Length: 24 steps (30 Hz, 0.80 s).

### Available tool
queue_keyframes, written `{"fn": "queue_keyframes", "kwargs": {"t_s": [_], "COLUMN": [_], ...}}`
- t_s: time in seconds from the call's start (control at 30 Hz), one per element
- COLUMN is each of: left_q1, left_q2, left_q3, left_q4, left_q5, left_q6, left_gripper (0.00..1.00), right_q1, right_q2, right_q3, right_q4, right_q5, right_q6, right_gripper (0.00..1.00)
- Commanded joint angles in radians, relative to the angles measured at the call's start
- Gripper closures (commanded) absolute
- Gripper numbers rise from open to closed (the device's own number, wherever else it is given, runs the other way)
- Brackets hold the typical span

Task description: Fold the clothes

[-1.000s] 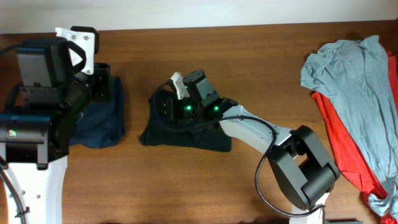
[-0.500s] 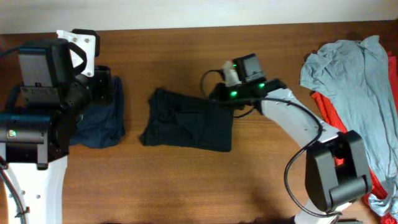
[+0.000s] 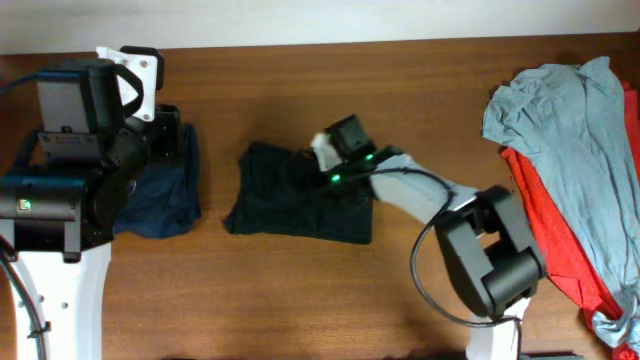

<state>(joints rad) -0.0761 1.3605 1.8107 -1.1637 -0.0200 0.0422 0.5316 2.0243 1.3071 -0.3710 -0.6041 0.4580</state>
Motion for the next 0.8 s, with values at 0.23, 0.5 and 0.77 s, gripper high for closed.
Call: {"fn": "queue_keyframes", "kwargs": {"t_s": [0.23,0.5,0.77], "left_q1": [0.002,0.002,0.002], "left_q2": [0.002,0.009,0.152], "left_q3": [0.011,0.010,-0.080], "left_q4": [0.000,-0.005,-0.131], "left_q5": [-0.011,0.009,0.203], "left_q6": [0.016,0.016,0.011], "left_gripper": [0.57,0.53,0.54], "right_q1": [0.120,-0.027,-0.190], "right_q2": [-0.121,-0.174,-0.174], "right_q3": [0.006,0.006,0.006], "right_q4": [0.007,-0.144,-0.426], "right_q5": [-0.182,0.043,0.164], "right_q6": [-0.170,-0.029,-0.035], "right_gripper": [0.88,0.89,0.80]}}
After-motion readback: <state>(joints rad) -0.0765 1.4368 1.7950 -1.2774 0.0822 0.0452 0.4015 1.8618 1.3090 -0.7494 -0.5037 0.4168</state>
